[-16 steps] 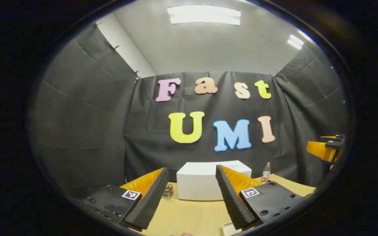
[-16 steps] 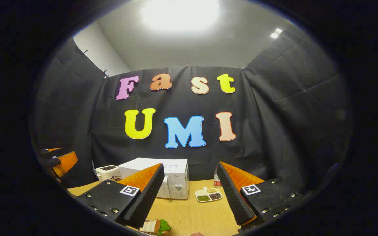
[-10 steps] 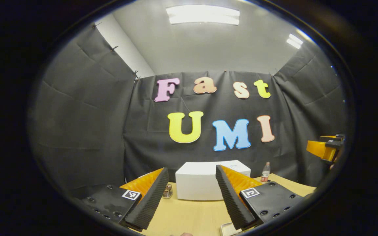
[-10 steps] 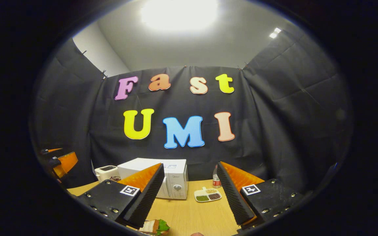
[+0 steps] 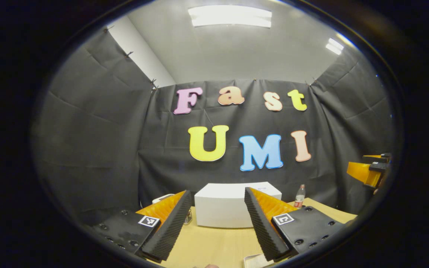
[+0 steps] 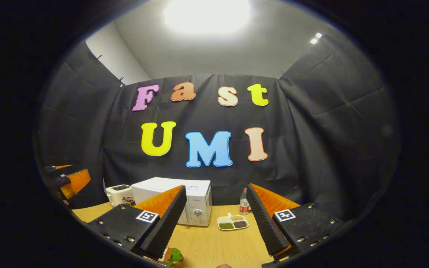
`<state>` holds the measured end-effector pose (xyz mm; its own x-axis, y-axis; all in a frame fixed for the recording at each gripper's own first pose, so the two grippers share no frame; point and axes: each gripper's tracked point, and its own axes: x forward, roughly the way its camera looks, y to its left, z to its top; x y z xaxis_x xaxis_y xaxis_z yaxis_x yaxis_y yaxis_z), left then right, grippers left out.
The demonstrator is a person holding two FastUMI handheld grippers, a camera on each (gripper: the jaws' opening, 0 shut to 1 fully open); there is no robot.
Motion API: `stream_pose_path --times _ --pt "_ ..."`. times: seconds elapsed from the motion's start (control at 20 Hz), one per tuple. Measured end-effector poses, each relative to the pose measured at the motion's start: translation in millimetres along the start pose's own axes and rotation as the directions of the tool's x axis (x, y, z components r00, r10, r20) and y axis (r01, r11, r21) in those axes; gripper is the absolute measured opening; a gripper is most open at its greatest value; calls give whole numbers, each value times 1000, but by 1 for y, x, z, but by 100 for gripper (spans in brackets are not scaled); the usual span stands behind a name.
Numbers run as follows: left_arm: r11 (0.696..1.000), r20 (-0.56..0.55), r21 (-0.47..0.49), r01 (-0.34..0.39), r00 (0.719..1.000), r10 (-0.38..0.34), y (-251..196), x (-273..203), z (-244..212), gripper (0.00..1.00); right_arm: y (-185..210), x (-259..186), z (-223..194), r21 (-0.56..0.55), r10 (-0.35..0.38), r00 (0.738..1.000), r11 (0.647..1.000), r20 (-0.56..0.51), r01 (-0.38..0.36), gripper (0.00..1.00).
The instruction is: Open the microwave oven with the left hand, put the food in, and close the microwave oven.
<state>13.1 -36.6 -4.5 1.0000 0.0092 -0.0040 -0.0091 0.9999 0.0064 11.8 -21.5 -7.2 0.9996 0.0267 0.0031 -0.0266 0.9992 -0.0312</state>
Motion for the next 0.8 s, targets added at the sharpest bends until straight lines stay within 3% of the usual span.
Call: stream_pose_path --times 0.5,0.75,0.8 --pt "1000 66 10 3 998 -4 -46 45 9 97 -36 5 3 0 -9 1000 1000 29 9 97" --pt "998 66 -4 62 996 -62 -76 98 -7 95 -45 18 3 22 -60 998 998 25 59 97" --pt "997 64 -8 78 995 -77 -81 109 -12 98 -48 22 3 17 -76 997 997 29 76 97"
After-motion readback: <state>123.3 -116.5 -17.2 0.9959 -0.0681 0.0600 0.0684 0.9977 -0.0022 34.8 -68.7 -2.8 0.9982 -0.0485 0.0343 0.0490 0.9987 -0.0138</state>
